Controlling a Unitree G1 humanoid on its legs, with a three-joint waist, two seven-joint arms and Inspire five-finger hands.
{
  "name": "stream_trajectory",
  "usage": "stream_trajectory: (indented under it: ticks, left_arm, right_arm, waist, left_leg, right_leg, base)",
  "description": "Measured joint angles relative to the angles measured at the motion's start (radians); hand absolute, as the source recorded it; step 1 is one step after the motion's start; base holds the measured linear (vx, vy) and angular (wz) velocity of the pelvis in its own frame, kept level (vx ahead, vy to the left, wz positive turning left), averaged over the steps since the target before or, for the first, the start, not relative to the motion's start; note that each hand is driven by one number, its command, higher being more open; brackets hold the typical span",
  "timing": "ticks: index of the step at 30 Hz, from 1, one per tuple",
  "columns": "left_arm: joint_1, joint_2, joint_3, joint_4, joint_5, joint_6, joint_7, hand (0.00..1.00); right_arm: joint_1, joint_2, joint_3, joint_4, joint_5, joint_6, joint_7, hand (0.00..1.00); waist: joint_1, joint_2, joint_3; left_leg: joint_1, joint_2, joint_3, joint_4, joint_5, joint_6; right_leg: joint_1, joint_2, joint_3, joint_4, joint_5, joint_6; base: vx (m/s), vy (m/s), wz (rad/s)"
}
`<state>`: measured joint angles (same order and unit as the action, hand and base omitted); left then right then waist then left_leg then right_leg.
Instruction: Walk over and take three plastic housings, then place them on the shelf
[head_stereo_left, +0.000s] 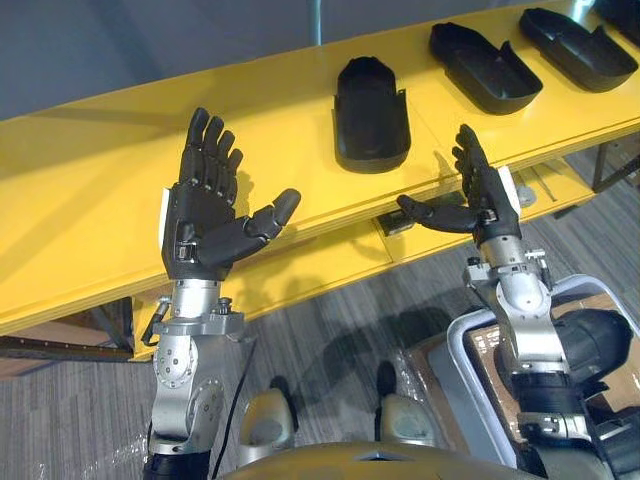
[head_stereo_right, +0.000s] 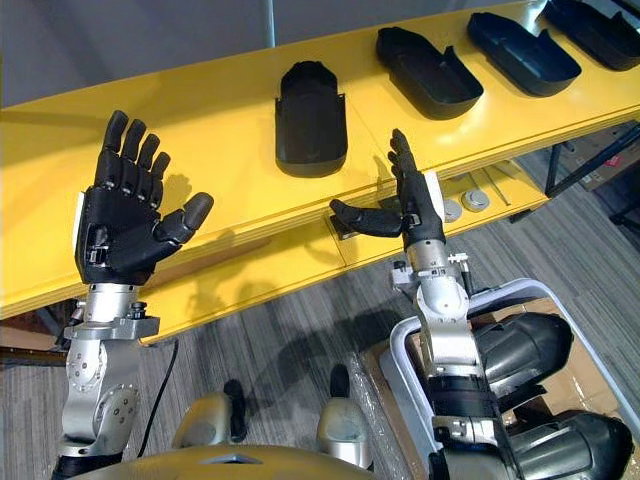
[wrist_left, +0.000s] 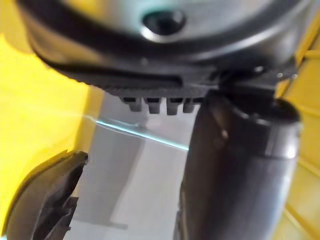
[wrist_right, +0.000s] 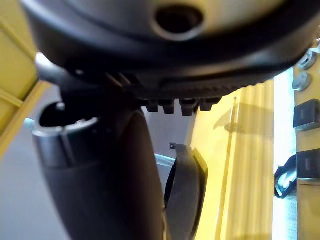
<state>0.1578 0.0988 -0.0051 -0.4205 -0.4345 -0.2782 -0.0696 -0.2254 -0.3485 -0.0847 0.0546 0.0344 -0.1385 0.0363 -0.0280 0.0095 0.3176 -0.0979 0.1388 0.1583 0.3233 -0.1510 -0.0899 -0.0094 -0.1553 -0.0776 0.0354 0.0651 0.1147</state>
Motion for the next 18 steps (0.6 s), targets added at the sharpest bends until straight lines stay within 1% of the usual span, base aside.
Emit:
stream_trajectory:
  ticks: [2, 5, 9, 12, 14, 18]
  left_arm:
    - [0.000, 0.001, 0.000, 0.000, 0.000, 0.000, 0.000, 1.00]
    - [-0.003, 0.002, 0.000, 0.000, 0.000, 0.000, 0.000, 1.00]
    - [-0.006, 0.002, 0.000, 0.000, -0.001, 0.000, 0.000, 1.00]
    - [-0.014, 0.002, -0.008, 0.006, -0.001, 0.000, 0.000, 1.00]
    - [-0.026, 0.002, -0.027, 0.028, -0.001, 0.000, 0.000, 1.00]
    - [-0.034, 0.002, -0.033, 0.032, -0.001, 0.000, 0.003, 1.00]
  right_arm:
    - [-0.040, -0.002, 0.001, 0.027, 0.002, 0.001, -0.001, 1.00]
    - [-0.091, -0.012, 0.001, 0.058, 0.010, 0.001, -0.002, 1.00]
    - [-0.119, -0.012, 0.001, 0.073, 0.012, 0.005, -0.007, 1.00]
    - [-0.161, -0.012, 0.001, 0.093, 0.010, 0.034, -0.039, 1.00]
    - [-0.188, -0.012, -0.003, 0.111, 0.007, 0.076, -0.076, 1.00]
    - [-0.215, -0.012, -0.003, 0.134, -0.025, 0.106, -0.092, 1.00]
  waist:
    - [0.001, 0.000, 0.002]
    - [0.001, 0.008, 0.018]
    - [0.001, 0.012, 0.029]
    - [0.001, 0.014, 0.040]
    - [0.002, 0.022, 0.048]
    - [0.001, 0.029, 0.068]
  left_leg:
    - [-0.002, -0.001, -0.001, -0.010, 0.009, -0.001]
    - [-0.001, -0.003, -0.005, -0.015, 0.015, -0.002]
    - [-0.001, -0.004, -0.005, -0.027, 0.023, -0.002]
    - [-0.003, -0.006, -0.004, -0.033, 0.033, -0.002]
    - [-0.003, -0.006, -0.005, -0.035, 0.035, -0.002]
    - [0.001, -0.008, -0.005, -0.052, 0.047, -0.004]
  right_leg:
    - [-0.008, 0.000, 0.000, 0.004, 0.000, 0.000]
    - [-0.011, -0.001, -0.004, 0.012, -0.001, -0.002]
    - [-0.015, -0.001, -0.005, 0.015, -0.001, -0.002]
    - [-0.023, -0.003, -0.005, 0.017, -0.001, -0.001]
    - [-0.023, -0.003, -0.006, 0.019, -0.001, -0.001]
    - [-0.028, -0.004, -0.006, 0.022, -0.001, -0.001]
  base:
    - [-0.01, -0.005, 0.02]
    - [-0.01, -0.004, 0.03]
    - [-0.01, 0.000, 0.00]
    - [0.00, 0.000, 0.00]
    - [0.00, 0.000, 0.00]
    - [0.00, 0.000, 0.00]
